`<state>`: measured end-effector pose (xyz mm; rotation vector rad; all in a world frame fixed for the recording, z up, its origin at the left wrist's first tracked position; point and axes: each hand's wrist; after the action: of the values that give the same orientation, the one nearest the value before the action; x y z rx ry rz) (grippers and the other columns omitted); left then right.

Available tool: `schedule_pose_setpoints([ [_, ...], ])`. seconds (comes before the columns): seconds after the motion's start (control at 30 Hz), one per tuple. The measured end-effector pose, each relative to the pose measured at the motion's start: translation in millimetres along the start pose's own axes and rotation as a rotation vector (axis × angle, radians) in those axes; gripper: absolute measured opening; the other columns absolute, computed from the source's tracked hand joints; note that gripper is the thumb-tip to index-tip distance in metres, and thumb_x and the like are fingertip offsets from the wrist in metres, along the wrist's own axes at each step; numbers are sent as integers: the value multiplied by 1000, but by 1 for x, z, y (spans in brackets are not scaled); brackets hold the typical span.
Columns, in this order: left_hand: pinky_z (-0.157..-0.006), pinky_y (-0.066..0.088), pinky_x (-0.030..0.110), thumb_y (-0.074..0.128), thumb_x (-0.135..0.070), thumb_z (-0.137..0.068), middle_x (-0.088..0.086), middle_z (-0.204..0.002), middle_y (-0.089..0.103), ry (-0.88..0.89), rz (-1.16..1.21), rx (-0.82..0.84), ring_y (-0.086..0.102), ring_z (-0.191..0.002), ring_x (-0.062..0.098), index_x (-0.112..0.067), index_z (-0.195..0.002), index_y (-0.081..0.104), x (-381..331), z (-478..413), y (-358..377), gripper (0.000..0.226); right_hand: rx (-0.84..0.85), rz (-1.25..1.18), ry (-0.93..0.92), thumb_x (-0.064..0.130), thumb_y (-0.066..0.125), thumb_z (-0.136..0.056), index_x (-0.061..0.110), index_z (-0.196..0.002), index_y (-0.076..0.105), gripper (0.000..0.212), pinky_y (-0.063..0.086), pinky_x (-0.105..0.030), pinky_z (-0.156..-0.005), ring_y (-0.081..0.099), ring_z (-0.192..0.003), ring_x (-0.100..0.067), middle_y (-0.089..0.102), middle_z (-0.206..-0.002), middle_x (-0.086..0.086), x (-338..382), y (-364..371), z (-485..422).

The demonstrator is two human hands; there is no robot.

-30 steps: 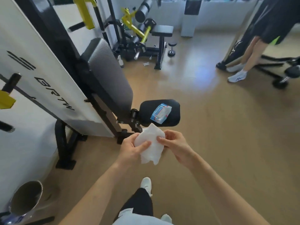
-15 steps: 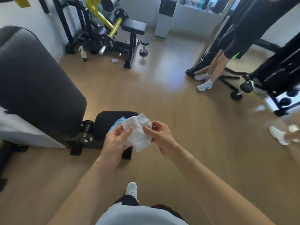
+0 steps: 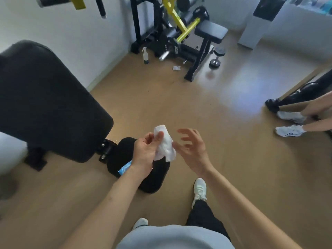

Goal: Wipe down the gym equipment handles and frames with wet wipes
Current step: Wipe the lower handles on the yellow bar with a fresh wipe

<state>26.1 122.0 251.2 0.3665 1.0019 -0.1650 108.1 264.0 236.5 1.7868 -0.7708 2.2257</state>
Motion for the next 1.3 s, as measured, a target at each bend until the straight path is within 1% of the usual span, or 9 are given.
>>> schedule_pose_setpoints([
  [0.13,-83,56,42,81,-45,-73,13,-89,75,39,-2,-110,70,-82,28,-16,-80,77,-12,-36,68,30,174,-83,-43,19,76,-89,19,-98,75,8,59,-33,-78,70,-87,-18,73,-98,3,3,-53,-66],
  [0.33,-85,61,38,70,-28,-87,24,-105,75,87,61,-245,73,-95,35,2,-104,75,-38,-73,140,35,325,-143,-59,29,82,-85,13,-94,70,22,62,-38,-75,75,-85,-21,76,-89,-4,15,-113,-149],
  [0.43,-80,62,33,67,-19,-93,27,-105,74,88,85,-300,72,-95,35,6,-103,74,-48,-93,161,28,376,-56,-54,37,87,-77,18,-89,69,29,61,-29,-74,74,-87,-12,76,-90,4,21,-123,-185],
  [0.57,-98,55,47,68,-17,-93,22,-103,76,106,99,-346,70,-106,42,-4,-94,80,-58,-128,175,18,405,114,-78,30,84,-82,27,-75,70,15,52,-19,-65,68,-74,-7,70,-81,9,29,-123,-243],
  [0.67,-94,58,46,67,-14,-94,17,-99,78,115,125,-433,72,-103,38,-8,-93,80,-72,-166,178,14,472,124,-127,23,77,-89,26,-69,71,21,43,-17,-59,58,-62,-8,65,-72,7,35,-118,-291],
  [0.77,-78,61,32,63,-14,-98,11,-93,78,128,190,-487,72,-88,26,-10,-92,76,-89,-210,174,15,521,-36,-6,15,68,-96,8,-80,77,19,54,-26,-62,67,-66,-16,73,-75,-12,45,-109,-340],
  [0.9,-70,59,32,54,-20,-104,6,-91,74,114,375,-578,68,-86,23,-10,-94,67,-118,-263,164,19,491,-272,238,13,58,-102,-7,-95,70,24,61,-40,-74,74,-83,-30,75,-92,-21,60,-95,-412],
  [1.07,-82,62,39,43,-24,-109,10,-106,78,77,740,-590,72,-103,31,-9,-111,64,-165,-306,144,27,547,-418,426,8,51,-104,5,-92,59,15,61,-38,-75,66,-76,-22,67,-88,-13,82,-78,-488],
  [1.3,-76,59,37,60,-21,-100,8,-112,75,90,623,-734,71,-104,25,-14,-115,65,-211,-366,108,17,628,-378,386,2,61,-97,4,-100,62,3,59,-36,-69,69,-81,-22,68,-90,-11,111,-28,-578],
])
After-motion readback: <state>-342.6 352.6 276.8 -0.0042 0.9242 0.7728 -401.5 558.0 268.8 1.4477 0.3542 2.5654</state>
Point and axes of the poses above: each hand's wrist, its own z-axis away from the middle knuckle, its own y-axis out of the palm, x = y × z
